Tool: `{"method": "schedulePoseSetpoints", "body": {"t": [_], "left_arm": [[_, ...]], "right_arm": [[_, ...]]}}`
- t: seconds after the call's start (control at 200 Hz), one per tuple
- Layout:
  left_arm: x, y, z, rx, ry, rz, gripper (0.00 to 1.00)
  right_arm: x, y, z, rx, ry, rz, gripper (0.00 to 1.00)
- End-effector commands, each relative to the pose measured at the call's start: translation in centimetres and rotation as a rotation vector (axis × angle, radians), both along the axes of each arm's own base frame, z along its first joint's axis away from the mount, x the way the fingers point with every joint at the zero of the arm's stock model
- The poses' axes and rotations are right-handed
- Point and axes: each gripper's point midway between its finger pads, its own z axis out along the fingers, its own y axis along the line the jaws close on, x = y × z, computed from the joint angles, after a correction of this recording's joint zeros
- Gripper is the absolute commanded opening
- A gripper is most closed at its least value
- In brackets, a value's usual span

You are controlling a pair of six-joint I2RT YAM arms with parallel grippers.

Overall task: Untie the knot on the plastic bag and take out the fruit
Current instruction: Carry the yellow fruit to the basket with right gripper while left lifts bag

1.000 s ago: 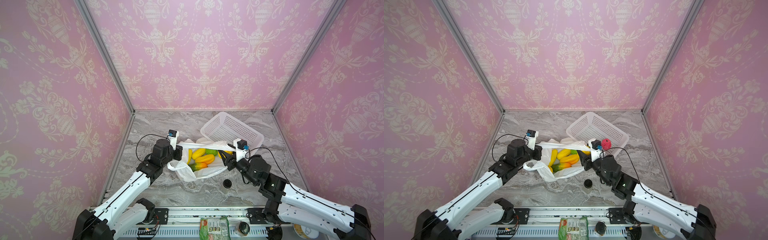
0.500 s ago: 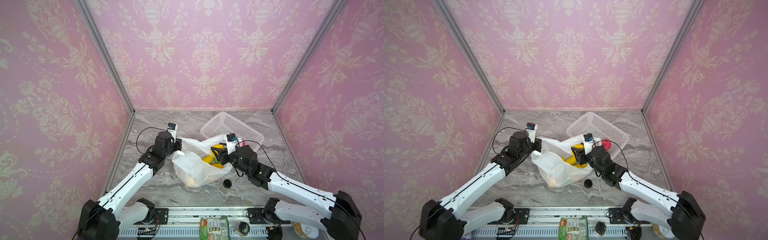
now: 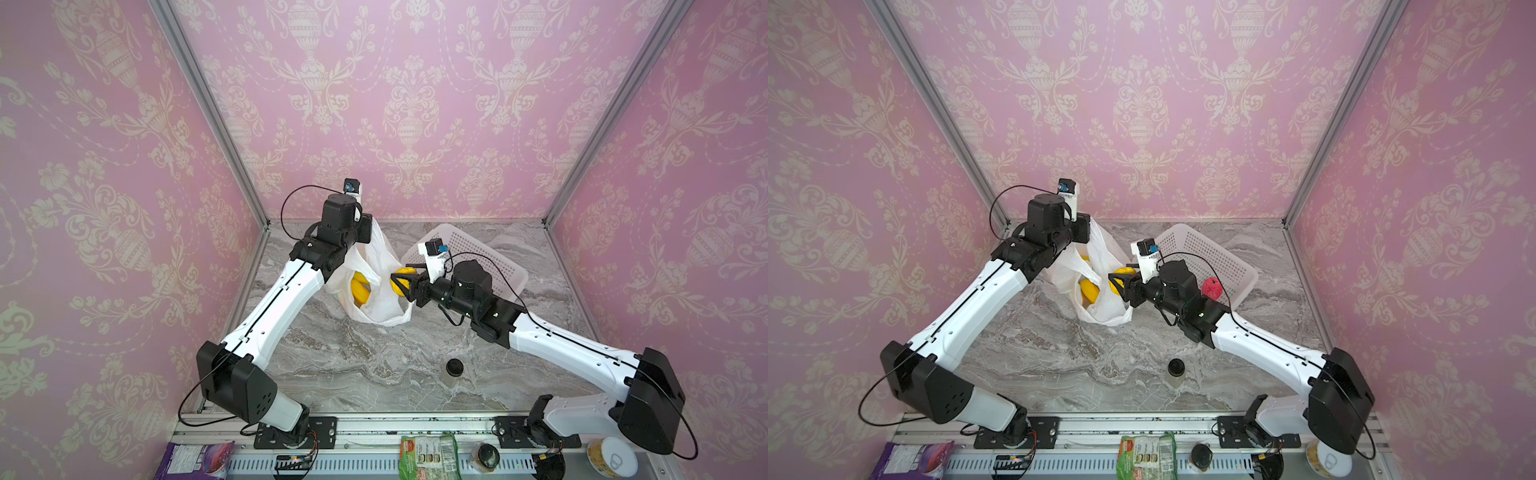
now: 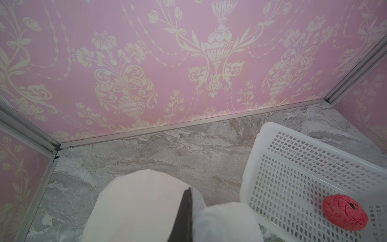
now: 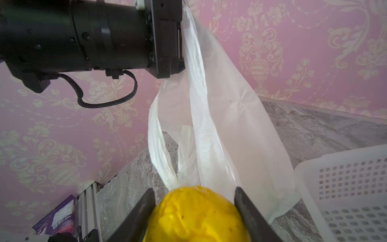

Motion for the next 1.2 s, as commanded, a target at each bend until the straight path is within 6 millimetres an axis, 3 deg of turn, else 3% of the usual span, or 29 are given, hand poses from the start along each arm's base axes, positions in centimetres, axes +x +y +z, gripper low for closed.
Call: {"method": "schedulePoseSetpoints", "body": {"t": [0.0,0.14,0.23,0.29,0.425,0.63,0.741,0.846,0.946,1.016,1.096,1.196], "left_arm": [[-2.7,0.6,-2.6,-0.010,0.066,-0.026,0.00],[-5.9,0.6,-8.5,-0.046,0.146,-0.073,0.00],[-7.4,0.7,-10.7,-0.071,0.181,-0.079,0.00],[-8.2,0.6,-11.2,-0.089,0.195,-0.092,0.00],[-9.3,0.9,-8.9,-0.096,0.164,-0.080,0.00],[-10.3,0.9,-2.8,-0.090,0.073,-0.068,0.00],[-10.0,0.0,-1.0,-0.090,0.054,-0.091,0.00],[-8.5,-1.1,-0.9,-0.074,0.044,-0.120,0.00],[-7.2,-1.0,-3.0,-0.016,0.091,-0.085,0.00],[-6.9,-0.9,-4.5,0.009,0.114,-0.076,0.00],[-7.0,-0.8,-5.8,0.020,0.130,-0.083,0.00],[-7.5,-0.6,-7.1,0.036,0.139,-0.087,0.00]], "right_arm": [[-1.6,-0.5,1.5,0.051,-0.026,0.034,0.26],[-1.3,-3.5,0.9,0.025,-0.036,-0.082,0.26],[-0.7,-6.3,0.4,-0.006,-0.041,-0.196,0.25],[-0.1,-8.5,0.0,-0.031,-0.044,-0.289,0.25],[1.6,-13.2,-1.9,-0.118,-0.011,-0.506,0.25],[6.4,-18.8,-9.2,-0.269,0.176,-0.740,0.25],[9.4,-19.7,-13.2,-0.304,0.300,-0.753,0.26],[11.5,-19.7,-16.4,-0.367,0.381,-0.758,0.27],[12.5,-19.1,-18.0,-0.393,0.414,-0.741,0.37],[12.6,-18.8,-18.3,-0.391,0.418,-0.727,0.55],[12.3,-18.8,-17.6,-0.381,0.402,-0.721,0.84],[10.9,-18.5,-15.1,-0.379,0.339,-0.705,0.99]]}}
